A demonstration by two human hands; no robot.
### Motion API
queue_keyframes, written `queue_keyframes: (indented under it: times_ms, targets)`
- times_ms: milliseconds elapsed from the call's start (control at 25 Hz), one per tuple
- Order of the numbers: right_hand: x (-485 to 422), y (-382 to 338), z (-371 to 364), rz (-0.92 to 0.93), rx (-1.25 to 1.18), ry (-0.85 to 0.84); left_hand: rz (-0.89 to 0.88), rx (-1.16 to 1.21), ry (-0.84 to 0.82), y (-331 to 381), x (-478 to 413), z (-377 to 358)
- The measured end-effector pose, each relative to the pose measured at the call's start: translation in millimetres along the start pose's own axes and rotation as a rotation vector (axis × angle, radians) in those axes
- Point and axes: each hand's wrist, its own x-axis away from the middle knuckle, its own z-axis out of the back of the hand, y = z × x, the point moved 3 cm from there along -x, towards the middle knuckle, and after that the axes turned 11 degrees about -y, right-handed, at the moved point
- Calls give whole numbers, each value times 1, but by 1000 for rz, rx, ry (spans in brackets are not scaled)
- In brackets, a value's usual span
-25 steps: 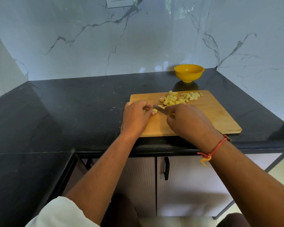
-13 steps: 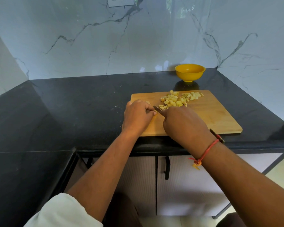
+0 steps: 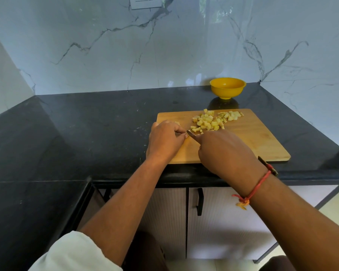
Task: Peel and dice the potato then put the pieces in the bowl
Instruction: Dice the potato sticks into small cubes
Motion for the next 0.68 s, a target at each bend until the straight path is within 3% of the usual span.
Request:
queue_keyframes:
  times_ms: [360, 560, 680]
  targets:
    - [9, 4, 3, -65, 12, -150, 8, -16, -19, -1, -1, -1]
    - [23, 12, 14, -69, -37, -110, 12, -12, -34, -2, -1, -3]
    - [25, 17, 13, -76, -62, 3, 23, -5, -30, -3, -2, -2]
